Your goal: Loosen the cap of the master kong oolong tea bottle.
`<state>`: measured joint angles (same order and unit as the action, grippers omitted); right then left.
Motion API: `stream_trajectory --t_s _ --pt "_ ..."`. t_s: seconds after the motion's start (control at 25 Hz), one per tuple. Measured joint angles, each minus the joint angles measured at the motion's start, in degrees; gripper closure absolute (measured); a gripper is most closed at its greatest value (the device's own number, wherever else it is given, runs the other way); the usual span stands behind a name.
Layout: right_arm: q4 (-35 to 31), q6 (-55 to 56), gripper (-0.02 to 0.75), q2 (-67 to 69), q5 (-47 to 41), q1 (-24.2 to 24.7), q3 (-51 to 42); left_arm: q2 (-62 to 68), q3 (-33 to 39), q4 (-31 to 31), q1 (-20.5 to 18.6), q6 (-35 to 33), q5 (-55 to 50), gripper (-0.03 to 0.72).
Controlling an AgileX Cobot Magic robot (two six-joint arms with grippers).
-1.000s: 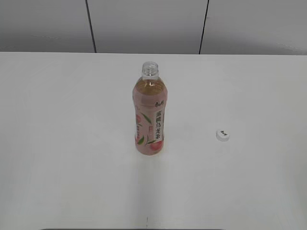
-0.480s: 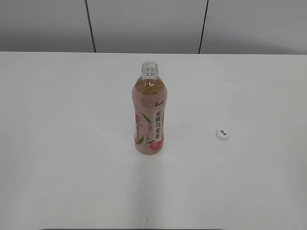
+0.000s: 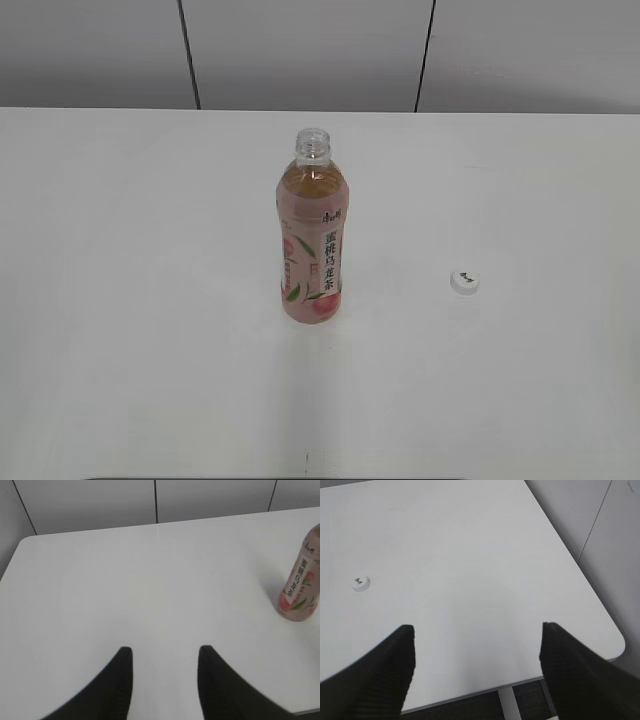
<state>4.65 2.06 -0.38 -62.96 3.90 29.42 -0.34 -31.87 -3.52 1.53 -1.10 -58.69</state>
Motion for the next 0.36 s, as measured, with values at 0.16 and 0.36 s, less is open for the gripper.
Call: stream_trajectory --t_s 0.16,0.36 --pt "0.0 0.0 0.151 0.0 0.0 0.0 0.0 0.0 0.0 0.0 0.0 0.0 0.0 0.44" --pt "0.0 0.0 0.151 0.0 0.0 0.0 0.0 0.0 0.0 0.0 0.0 0.0 0.0 0.444"
